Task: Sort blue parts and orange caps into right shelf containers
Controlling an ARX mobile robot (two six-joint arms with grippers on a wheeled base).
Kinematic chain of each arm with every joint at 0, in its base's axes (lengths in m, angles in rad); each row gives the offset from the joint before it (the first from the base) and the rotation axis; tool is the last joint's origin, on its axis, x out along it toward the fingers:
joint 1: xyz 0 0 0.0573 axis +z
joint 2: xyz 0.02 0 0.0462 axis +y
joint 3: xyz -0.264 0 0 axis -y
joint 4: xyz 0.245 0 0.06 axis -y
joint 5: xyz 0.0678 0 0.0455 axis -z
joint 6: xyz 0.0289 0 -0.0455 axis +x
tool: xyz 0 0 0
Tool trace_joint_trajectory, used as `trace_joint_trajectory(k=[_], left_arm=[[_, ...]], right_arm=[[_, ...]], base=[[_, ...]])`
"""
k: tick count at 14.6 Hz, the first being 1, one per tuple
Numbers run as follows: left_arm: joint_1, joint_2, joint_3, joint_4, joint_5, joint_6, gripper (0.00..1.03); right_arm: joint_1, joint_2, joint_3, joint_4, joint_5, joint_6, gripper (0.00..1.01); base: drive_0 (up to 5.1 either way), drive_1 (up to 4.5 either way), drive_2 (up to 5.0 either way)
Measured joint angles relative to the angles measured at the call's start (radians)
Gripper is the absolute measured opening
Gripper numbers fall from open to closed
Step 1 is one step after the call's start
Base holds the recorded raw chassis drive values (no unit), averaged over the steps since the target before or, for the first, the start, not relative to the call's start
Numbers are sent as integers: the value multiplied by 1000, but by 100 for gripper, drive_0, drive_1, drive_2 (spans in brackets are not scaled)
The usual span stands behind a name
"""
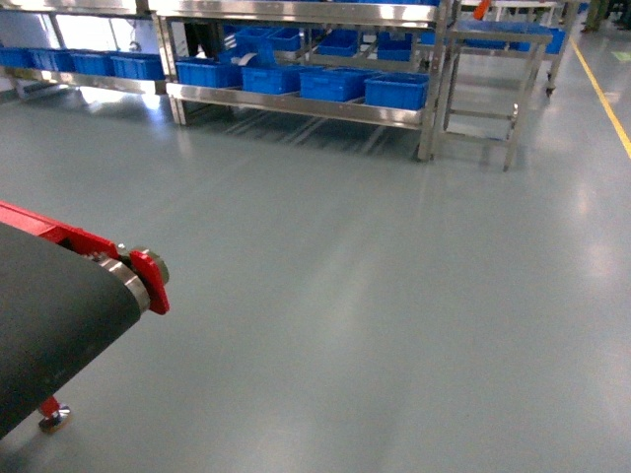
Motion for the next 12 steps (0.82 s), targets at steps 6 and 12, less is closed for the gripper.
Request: trace_joint_trajectory(k=[6,12], left_arm=[[0,0,0,0,0,0,42],[0,0,0,0,0,0,42]], right_arm=[[0,0,0,0,0,0,44],[0,0,0,0,0,0,44]], base=[[-160,-160,-160],[-161,-161,-161]])
